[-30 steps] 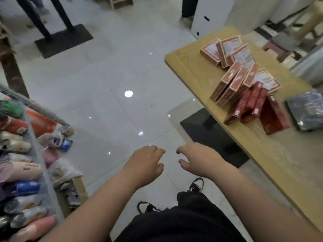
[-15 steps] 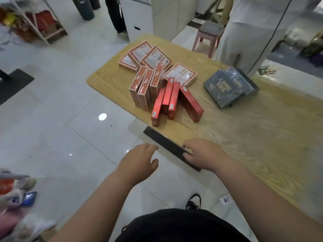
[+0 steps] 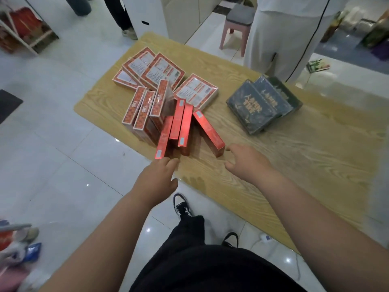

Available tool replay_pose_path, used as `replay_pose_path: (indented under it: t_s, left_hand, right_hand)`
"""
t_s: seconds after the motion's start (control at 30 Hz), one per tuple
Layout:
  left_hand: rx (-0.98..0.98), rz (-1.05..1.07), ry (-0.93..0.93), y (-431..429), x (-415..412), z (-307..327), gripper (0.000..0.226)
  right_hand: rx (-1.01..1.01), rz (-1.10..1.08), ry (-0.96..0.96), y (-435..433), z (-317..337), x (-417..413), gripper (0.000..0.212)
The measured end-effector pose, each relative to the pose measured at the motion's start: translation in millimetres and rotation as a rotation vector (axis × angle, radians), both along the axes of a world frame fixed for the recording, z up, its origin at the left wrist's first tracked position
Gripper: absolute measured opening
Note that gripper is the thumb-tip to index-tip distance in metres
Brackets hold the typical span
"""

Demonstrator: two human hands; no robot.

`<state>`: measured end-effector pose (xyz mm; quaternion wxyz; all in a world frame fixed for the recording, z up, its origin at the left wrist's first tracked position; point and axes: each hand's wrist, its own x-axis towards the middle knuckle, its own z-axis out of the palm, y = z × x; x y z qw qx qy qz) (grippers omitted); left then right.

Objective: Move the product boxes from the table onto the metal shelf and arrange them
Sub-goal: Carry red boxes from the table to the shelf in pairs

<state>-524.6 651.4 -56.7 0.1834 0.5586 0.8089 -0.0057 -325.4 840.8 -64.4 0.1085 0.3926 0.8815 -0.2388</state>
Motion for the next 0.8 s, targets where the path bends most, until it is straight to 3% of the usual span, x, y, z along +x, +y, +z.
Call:
replay_pose_path:
  t_s: [0.13,0.3,0.4,0.5,0.6,0.8]
  left_hand:
    - [0.111,-0.211,0.157,48,-43,-14,0.055]
    - [-0.064,-0.475,0.289,108,-73,-27,0.077]
    - [-0.135,-0.63,0.358,132,-77,-36,0.071]
    - [-0.196,-0.757,0.405,147,-73,-42,0.05]
    - [-0.197,-0.815,0.357,158,-65,-44,0.036]
    - [-0.109,-0.953,0.271,170,-31,-49,0.033]
  right_hand:
    - [-0.044,-0.128,0.01,16,-21,-27,0.061]
    - [-0.076,-0.239,-0.058,29,-42,-65,0.084]
    - [-0.078,-0.278,-0.071,30,-53,-79,0.071]
    - [-0.116,-0.375,-0.031,28,-56,-75,0.046]
    - [-0.15,-0.485,0.0,25,-56,-54,0.03]
    - [-0.174,-0.68,0.08,11,-57,10,0.03]
